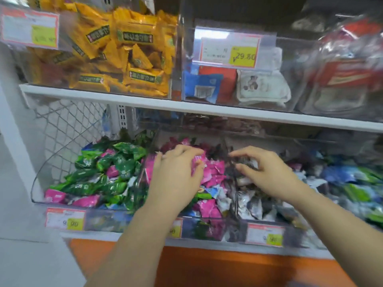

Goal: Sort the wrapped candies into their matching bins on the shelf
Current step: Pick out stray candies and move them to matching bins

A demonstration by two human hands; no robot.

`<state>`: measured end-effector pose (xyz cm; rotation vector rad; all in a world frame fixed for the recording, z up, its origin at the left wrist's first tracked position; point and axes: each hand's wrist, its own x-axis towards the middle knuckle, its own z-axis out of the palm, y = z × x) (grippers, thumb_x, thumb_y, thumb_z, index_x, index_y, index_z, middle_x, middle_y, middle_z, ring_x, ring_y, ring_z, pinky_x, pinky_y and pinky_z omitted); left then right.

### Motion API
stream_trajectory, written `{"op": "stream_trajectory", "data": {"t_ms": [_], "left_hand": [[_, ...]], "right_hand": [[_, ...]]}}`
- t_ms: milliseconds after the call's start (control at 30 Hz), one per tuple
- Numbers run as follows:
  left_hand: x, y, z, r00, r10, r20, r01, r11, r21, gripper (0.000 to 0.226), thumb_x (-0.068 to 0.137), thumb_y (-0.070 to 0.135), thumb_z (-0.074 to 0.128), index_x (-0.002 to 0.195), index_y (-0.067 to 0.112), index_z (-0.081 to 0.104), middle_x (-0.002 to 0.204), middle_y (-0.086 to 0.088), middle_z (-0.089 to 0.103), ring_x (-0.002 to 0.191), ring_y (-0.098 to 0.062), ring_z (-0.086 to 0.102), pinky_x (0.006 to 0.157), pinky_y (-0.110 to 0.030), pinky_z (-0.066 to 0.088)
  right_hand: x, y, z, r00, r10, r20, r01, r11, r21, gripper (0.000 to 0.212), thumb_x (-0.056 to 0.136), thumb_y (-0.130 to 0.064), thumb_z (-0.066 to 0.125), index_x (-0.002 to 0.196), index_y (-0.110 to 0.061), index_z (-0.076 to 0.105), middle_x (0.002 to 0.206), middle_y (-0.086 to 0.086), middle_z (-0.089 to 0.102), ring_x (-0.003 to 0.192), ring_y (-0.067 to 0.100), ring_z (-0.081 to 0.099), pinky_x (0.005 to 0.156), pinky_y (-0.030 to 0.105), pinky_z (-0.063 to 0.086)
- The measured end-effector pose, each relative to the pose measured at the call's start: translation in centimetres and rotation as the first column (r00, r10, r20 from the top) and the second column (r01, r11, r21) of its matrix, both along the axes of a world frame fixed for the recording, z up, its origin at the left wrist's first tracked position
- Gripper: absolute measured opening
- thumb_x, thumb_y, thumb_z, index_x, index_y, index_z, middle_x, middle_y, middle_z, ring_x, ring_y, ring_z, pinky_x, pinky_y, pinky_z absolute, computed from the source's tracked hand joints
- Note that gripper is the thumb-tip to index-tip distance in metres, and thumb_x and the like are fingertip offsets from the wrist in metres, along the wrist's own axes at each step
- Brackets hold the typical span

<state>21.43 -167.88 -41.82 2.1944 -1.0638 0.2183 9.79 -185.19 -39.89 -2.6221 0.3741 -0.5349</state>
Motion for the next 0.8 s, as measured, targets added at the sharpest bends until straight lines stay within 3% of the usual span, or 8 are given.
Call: {"op": "stream_trajectory", "data": {"t_ms": [100,233,333,500,567,633,700,800], "left_hand": [[-1.4,-3.0,-0.1,0.997,-0.073,-0.009,0.073,0.997,0.035,0.033,0.094,0.036,0.049,0.126,0.035,0.055,0.129,0.013,0.052,0.117,-0.012,0.050,0.109,-0.044,0.029],[-2.0,-6.1,-0.3,0.991,-0.118,-0.060,0.122,0.990,0.067,0.033,0.093,0.037,0.052,0.125,0.034,0.056,0.127,0.010,0.054,0.116,-0.016,0.052,0.108,-0.045,0.033],[-2.1,-7.5,-0.3,0.985,-0.135,-0.110,0.145,0.986,0.086,0.033,0.093,0.036,0.053,0.126,0.033,0.057,0.128,0.009,0.053,0.116,-0.015,0.052,0.106,-0.044,0.034],[-2.2,-8.7,-0.4,0.980,-0.130,-0.150,0.147,0.984,0.105,0.033,0.093,0.035,0.053,0.127,0.032,0.056,0.131,0.008,0.052,0.118,-0.014,0.050,0.107,-0.044,0.034],[-2.4,-9.0,-0.3,0.977,-0.128,-0.169,0.145,0.985,0.094,0.033,0.093,0.034,0.054,0.127,0.033,0.055,0.131,0.008,0.052,0.117,-0.013,0.050,0.106,-0.044,0.035],[-2.5,-9.3,-0.3,0.979,-0.120,-0.167,0.137,0.986,0.096,0.034,0.093,0.035,0.054,0.127,0.034,0.055,0.131,0.009,0.052,0.117,-0.013,0.050,0.106,-0.044,0.035],[-2.6,-9.5,-0.3,0.982,-0.111,-0.156,0.127,0.987,0.101,0.034,0.093,0.035,0.054,0.127,0.034,0.055,0.131,0.009,0.052,0.117,-0.013,0.050,0.105,-0.043,0.036],[-2.7,-9.8,-0.3,0.985,-0.099,-0.139,0.114,0.987,0.109,0.033,0.093,0.036,0.054,0.126,0.035,0.055,0.131,0.009,0.052,0.117,-0.013,0.050,0.105,-0.042,0.036]], "right_hand": [[-2.2,-3.3,-0.4,0.971,-0.012,-0.240,-0.008,0.997,-0.083,0.039,0.086,-0.044,0.062,0.124,-0.037,0.056,0.133,-0.010,0.049,0.128,0.009,0.041,0.100,0.021,0.030],[-4.2,-6.1,-1.4,0.865,-0.009,-0.501,-0.096,0.978,-0.183,0.078,0.064,-0.085,0.039,0.132,-0.047,0.047,0.153,-0.009,0.025,0.141,0.014,0.021,0.115,0.037,0.018],[-5.4,-7.4,-1.4,0.840,0.031,-0.541,-0.116,0.985,-0.125,0.073,0.070,-0.077,0.046,0.135,-0.044,0.044,0.156,-0.012,0.015,0.142,0.012,0.018,0.116,0.036,0.022],[-6.5,-9.2,-1.3,0.822,0.006,-0.569,-0.155,0.965,-0.213,0.066,0.079,-0.072,0.044,0.138,-0.042,0.041,0.157,-0.018,0.005,0.131,0.012,0.042,0.111,0.038,0.031],[-6.9,-9.3,-1.0,0.833,0.012,-0.553,-0.157,0.964,-0.216,0.066,0.078,-0.071,0.044,0.137,-0.041,0.043,0.156,-0.020,0.007,0.136,0.008,0.032,0.112,0.036,0.028],[-7.4,-9.2,-0.3,0.866,0.069,-0.496,-0.137,0.985,-0.103,0.059,0.078,-0.066,0.048,0.131,-0.040,0.052,0.152,-0.022,0.019,0.135,-0.001,0.027,0.112,0.027,0.027],[-7.7,-9.9,0.7,0.938,0.059,-0.341,-0.058,0.998,0.014,0.046,0.080,-0.057,0.053,0.121,-0.037,0.062,0.137,-0.023,0.041,0.120,-0.010,0.041,0.101,0.016,0.035],[-7.7,-13.4,1.6,0.967,-0.167,-0.193,0.141,0.980,-0.141,0.028,0.089,-0.037,0.060,0.117,-0.033,0.064,0.110,-0.014,0.066,0.092,-0.002,0.062,0.081,0.019,0.049]]}}
